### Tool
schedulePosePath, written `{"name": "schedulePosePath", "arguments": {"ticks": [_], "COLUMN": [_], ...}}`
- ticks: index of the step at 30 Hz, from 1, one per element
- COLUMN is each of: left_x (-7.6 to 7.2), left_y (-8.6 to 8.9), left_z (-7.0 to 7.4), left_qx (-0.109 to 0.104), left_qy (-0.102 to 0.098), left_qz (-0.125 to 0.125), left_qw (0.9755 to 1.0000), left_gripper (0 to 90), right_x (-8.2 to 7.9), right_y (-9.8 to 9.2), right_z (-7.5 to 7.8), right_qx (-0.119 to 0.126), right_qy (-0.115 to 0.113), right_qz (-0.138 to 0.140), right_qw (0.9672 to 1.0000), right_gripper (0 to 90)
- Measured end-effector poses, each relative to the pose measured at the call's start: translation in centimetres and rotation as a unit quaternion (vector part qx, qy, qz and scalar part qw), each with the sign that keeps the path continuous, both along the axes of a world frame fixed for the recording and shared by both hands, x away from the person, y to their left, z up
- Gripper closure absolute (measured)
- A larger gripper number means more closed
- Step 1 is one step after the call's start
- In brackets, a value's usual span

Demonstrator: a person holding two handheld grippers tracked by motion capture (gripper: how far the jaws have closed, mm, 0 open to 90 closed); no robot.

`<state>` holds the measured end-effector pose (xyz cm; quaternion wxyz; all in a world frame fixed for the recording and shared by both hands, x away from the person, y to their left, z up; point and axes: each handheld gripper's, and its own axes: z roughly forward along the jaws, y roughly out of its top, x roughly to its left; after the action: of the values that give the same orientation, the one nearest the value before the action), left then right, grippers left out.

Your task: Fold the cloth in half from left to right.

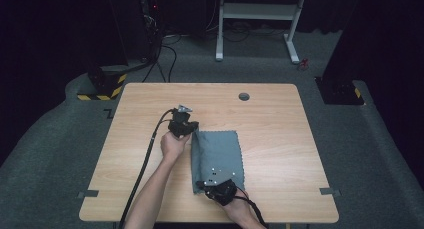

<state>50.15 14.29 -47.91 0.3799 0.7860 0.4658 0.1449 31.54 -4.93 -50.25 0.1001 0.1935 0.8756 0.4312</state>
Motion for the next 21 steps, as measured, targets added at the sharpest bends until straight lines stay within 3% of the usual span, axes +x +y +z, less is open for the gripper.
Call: {"name": "schedulePosePath", "arguments": {"ticks": [14, 21], "left_x": [0.1, 0.1], "left_y": [-0.8, -1.2], "left_z": [-0.1, 0.0], "left_qx": [0.000, -0.011], "left_qy": [-0.003, -0.001], "left_qz": [-0.005, -0.006], "left_qw": [1.0000, 0.9999], "left_gripper": [89.1, 89.1], "right_x": [-0.1, -0.2], "right_y": [-1.7, -2.3], "right_z": [-0.3, -0.5], "right_qx": [0.002, 0.001], "right_qy": [0.006, 0.008], "right_qz": [-0.016, -0.021], "right_qw": [0.9999, 0.9997], "right_gripper": [90.0, 90.0]}}
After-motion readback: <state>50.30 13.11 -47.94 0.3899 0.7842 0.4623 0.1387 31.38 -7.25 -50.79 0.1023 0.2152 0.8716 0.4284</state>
